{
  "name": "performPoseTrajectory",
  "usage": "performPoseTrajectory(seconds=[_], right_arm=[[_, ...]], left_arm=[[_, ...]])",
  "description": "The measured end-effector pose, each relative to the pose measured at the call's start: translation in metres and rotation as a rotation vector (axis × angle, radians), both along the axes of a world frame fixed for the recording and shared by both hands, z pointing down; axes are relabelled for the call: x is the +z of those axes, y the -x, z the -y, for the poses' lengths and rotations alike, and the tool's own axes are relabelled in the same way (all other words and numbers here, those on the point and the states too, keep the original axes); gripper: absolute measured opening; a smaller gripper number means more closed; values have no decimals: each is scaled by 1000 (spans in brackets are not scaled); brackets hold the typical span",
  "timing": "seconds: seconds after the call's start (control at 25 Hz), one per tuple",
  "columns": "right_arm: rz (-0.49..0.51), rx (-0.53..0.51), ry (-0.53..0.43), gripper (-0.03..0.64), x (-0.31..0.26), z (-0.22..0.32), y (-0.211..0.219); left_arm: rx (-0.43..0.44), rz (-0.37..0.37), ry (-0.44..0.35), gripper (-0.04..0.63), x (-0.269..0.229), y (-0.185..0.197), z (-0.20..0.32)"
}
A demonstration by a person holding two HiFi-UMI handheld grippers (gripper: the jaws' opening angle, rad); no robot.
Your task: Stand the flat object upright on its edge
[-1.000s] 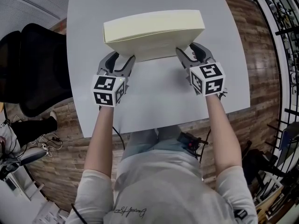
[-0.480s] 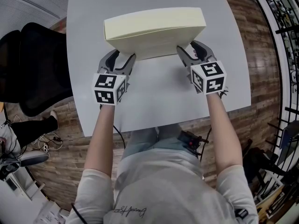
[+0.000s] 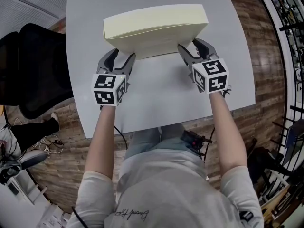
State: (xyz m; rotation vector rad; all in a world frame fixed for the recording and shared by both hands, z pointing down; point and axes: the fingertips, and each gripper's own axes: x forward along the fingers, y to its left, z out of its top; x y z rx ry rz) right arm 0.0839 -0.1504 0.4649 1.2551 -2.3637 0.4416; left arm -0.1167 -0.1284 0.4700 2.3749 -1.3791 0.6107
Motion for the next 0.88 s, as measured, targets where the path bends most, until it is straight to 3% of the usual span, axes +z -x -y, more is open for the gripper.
performPoseTrajectory(seconds=[0.88], right_arm=[[-2, 10, -13, 232, -12, -25, -10]], left_arm=[[11, -50, 6, 267, -7, -3, -25]])
